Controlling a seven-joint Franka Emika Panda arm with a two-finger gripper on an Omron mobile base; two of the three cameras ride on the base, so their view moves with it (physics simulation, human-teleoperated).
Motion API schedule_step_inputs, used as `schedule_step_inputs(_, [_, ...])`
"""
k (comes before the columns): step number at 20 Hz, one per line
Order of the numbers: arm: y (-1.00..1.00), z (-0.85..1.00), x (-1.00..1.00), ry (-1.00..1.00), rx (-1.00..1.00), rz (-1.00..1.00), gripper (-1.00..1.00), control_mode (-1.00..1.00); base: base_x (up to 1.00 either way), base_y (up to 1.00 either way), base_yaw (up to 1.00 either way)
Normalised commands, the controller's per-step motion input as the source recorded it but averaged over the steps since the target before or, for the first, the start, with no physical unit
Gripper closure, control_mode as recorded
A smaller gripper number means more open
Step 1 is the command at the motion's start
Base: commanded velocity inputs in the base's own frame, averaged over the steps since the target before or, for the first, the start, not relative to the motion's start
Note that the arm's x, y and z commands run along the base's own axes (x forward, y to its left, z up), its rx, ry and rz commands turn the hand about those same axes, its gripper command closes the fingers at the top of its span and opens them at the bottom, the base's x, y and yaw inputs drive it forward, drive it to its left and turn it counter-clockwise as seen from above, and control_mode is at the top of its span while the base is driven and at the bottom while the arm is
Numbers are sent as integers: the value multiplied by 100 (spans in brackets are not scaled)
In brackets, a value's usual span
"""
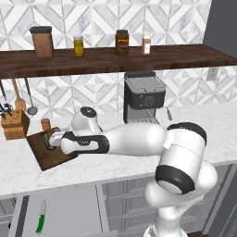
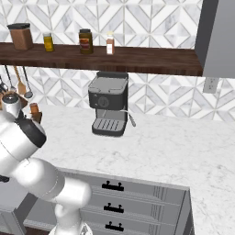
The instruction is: Place the appropriate cutting tool for cutting the cucumber skin on the cutting board.
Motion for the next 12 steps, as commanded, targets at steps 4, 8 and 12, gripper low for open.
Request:
schedule_step_inputs(4, [0,0,43,0,0,0,100,-100,0,0,0])
schedule_step_inputs(8, [0,0,77,0,0,0,100,-100,0,0,0])
schedule_step_inputs(12, [4,0,27,0,-1,0,100,-100,0,0,0])
